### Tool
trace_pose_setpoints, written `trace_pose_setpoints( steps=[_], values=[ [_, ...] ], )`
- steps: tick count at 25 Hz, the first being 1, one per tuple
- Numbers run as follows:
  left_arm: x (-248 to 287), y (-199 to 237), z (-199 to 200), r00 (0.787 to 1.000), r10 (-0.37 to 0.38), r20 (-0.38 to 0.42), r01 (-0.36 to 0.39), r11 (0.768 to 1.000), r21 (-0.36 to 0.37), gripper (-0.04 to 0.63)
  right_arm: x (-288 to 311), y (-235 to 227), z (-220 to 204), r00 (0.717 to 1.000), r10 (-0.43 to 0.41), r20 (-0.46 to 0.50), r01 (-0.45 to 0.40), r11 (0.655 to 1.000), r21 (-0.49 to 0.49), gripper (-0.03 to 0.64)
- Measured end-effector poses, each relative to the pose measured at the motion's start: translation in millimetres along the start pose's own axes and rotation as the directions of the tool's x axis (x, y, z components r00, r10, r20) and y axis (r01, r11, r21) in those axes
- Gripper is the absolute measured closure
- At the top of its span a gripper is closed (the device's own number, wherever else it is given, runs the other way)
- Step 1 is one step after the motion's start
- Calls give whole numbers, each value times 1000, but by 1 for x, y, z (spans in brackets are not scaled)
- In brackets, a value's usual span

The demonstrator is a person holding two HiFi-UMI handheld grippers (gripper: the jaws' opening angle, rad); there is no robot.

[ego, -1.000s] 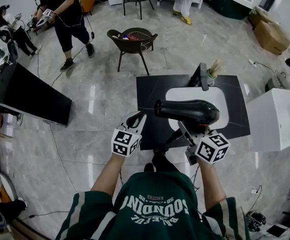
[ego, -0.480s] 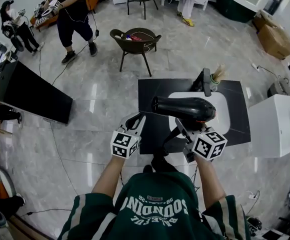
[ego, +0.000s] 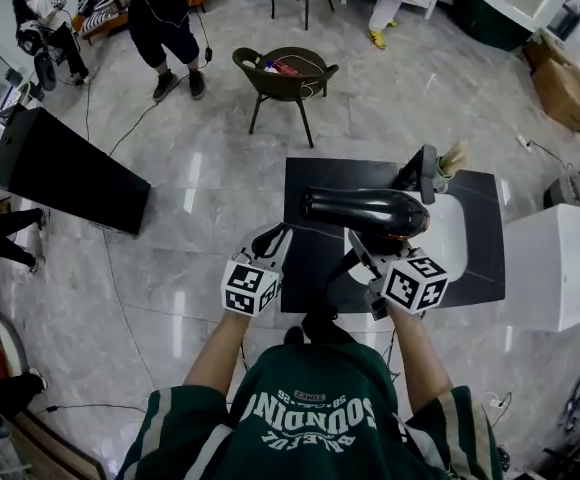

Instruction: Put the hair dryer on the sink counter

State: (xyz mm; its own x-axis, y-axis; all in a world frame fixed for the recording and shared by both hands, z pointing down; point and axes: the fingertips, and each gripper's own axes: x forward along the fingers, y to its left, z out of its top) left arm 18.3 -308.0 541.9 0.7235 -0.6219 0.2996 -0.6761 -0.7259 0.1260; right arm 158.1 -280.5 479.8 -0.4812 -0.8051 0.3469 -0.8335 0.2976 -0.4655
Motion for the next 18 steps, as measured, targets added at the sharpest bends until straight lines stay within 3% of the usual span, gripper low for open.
trace_pose_setpoints(
  steps=[18],
  values=[
    [20,31,-10,998,61,-27,-62,997,-53,534,67,-39,-9,991,1,-132,-8,999,-51,424]
  ],
)
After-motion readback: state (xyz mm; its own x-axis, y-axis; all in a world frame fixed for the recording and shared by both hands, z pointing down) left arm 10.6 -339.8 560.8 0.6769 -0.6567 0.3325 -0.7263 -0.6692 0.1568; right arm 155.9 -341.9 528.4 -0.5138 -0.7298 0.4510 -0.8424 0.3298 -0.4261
